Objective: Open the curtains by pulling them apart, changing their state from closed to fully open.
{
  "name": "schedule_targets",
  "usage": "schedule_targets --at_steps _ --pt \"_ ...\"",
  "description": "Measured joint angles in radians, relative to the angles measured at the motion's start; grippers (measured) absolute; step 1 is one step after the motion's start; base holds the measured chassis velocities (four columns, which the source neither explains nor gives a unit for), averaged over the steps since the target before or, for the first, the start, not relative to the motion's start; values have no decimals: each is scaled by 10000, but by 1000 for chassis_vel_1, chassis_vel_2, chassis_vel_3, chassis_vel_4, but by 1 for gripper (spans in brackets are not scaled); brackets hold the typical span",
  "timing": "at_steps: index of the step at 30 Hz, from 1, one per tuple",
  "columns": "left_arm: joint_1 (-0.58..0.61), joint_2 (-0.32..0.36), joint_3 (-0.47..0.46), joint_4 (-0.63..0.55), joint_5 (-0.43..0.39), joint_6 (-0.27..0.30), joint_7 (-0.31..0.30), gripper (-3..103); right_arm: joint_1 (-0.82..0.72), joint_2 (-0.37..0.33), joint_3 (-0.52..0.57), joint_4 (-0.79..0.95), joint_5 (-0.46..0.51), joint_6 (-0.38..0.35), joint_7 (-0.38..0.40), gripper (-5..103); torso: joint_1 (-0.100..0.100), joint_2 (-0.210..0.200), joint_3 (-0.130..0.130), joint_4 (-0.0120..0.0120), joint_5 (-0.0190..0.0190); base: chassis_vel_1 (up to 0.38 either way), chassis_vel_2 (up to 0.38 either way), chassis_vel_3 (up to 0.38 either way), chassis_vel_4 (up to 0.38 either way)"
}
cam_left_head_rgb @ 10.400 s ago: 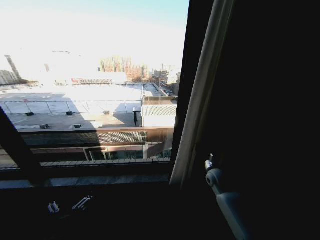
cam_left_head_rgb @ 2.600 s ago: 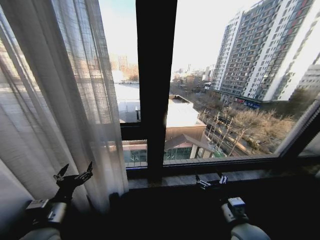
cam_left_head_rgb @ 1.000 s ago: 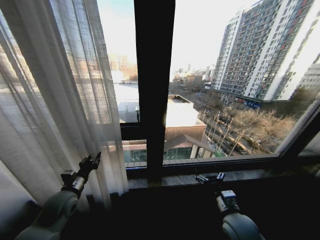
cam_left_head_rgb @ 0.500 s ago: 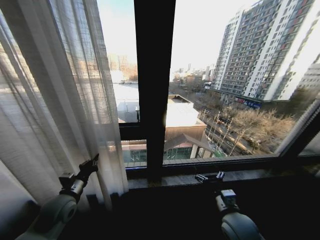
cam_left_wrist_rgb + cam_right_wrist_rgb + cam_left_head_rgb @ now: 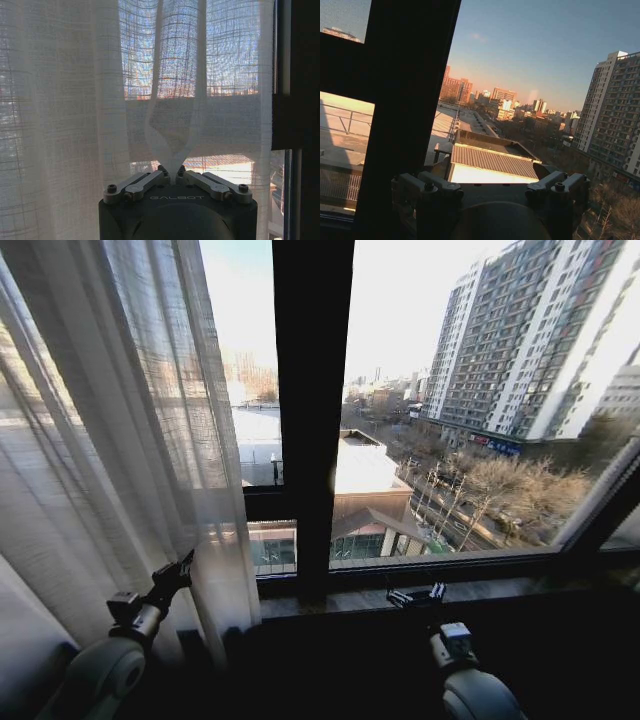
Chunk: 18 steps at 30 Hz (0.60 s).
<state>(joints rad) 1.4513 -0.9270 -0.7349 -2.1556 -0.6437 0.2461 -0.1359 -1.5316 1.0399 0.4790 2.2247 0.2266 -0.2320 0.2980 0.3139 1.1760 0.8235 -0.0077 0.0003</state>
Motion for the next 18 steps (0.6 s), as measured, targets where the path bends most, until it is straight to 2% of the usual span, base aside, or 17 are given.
schedule_targets --at_steps 7,18 --pt "274 -128 -141 -322 23 -1 -11 0 -71 2 3 90 -1 0 7 100 0 1 0 1 -6 246 252 -260 -253" --pt "596 -448 -272 -692 103 -1 -49 0 -67 -40 -13 108 2 0 10 100 0 0 0 0 2 329 352 -339 -342"
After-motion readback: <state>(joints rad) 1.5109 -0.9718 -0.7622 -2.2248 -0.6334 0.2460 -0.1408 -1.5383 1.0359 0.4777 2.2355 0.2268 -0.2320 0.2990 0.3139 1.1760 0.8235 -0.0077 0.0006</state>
